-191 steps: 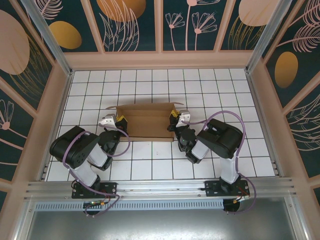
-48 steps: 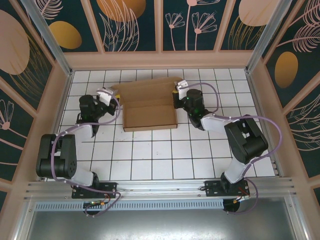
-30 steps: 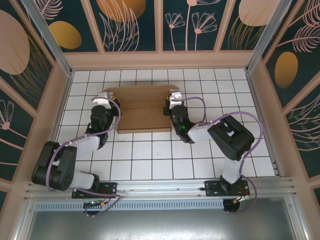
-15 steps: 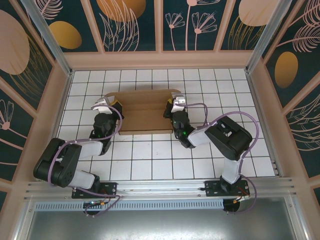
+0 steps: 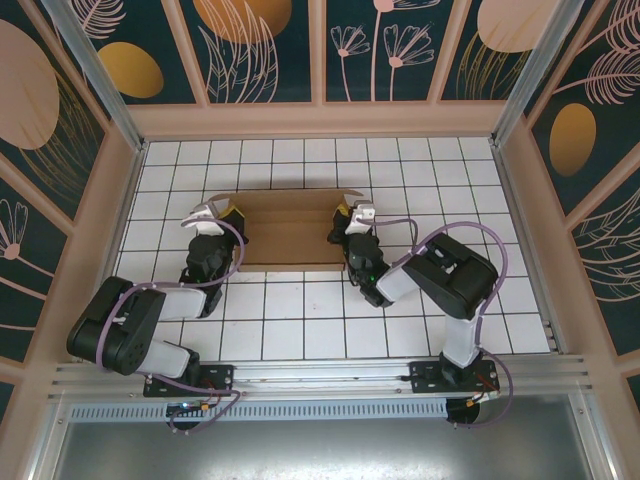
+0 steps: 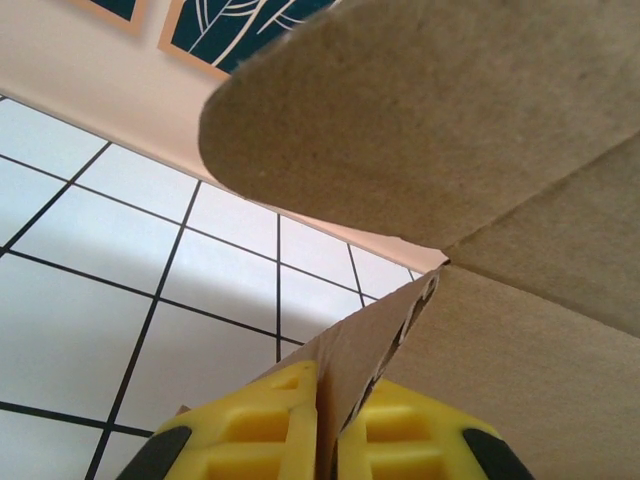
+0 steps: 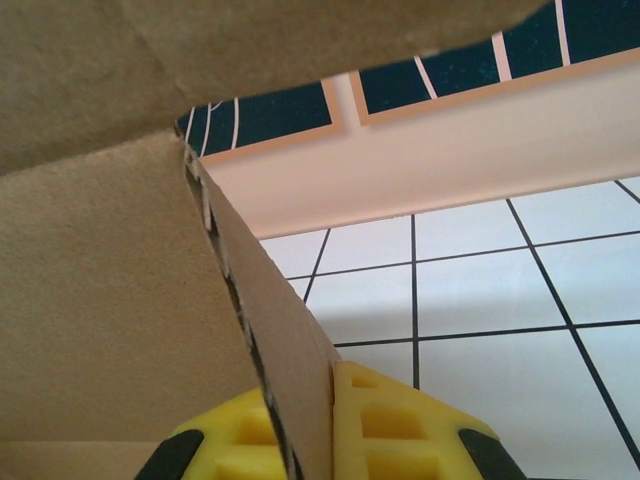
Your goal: Fold the paper box
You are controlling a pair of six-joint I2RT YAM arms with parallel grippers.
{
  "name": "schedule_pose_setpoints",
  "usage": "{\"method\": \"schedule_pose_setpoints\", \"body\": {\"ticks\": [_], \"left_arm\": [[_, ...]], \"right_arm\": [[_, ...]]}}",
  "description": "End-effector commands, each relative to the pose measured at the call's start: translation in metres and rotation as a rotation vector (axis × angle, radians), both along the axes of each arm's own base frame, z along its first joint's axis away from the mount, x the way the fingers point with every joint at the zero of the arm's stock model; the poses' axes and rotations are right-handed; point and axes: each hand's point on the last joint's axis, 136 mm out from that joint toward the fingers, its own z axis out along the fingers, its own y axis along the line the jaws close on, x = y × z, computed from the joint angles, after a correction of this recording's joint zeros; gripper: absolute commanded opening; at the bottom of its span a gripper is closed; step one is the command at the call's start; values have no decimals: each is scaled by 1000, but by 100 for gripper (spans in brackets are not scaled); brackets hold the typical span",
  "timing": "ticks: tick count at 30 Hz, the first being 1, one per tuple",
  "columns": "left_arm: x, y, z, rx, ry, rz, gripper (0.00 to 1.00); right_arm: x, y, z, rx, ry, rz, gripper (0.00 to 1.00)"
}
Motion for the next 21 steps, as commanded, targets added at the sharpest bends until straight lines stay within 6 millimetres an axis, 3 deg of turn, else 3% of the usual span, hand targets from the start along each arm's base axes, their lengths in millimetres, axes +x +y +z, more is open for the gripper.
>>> {"method": "schedule_pose_setpoints", "body": {"ticks": [1, 21], "left_arm": [[-12, -6, -41, 6, 126, -41, 9], [-34, 8, -77, 32, 212, -5, 6]], "right_arm": [[-13, 5, -16, 48, 24, 30, 0], [-40, -8, -45, 40, 8, 22, 0]]}}
